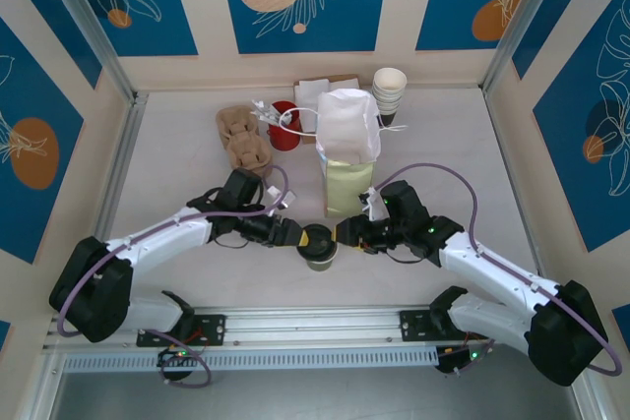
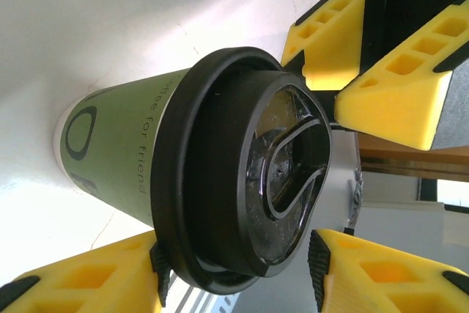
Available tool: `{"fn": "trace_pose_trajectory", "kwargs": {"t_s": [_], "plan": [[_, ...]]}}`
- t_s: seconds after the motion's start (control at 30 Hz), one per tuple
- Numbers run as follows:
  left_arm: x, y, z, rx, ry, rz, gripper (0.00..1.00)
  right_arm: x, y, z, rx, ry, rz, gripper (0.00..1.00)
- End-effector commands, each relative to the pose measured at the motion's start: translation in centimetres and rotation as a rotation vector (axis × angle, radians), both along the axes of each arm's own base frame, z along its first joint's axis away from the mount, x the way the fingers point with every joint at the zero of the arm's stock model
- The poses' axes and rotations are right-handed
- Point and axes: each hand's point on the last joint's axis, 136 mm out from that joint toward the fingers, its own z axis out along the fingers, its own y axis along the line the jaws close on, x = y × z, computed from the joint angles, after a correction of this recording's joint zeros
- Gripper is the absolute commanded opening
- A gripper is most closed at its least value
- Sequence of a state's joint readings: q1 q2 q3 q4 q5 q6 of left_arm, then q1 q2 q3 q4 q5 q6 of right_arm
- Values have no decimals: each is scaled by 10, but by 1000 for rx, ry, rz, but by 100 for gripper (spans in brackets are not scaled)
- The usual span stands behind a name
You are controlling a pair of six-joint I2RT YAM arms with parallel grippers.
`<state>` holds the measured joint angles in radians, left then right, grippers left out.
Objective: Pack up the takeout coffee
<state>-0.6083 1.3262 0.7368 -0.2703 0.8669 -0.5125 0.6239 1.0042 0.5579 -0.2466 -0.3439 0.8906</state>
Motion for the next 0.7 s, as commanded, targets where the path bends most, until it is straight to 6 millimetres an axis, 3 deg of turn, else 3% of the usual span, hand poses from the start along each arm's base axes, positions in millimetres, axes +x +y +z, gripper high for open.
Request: {"fn": "trace_pose_trajectory", "kwargs": {"t_s": [0.0,0.17,0.67], "plan": [[-1,1,2,43,-27,-20,55,3,6,14,18,-34,14,49],[-2,0,7,57,-44,-30,60,2,6,13,15,-30,15,49],[-6,-9,10,85,-67,-65,60,0,3,13,4,-33,14,49]]}}
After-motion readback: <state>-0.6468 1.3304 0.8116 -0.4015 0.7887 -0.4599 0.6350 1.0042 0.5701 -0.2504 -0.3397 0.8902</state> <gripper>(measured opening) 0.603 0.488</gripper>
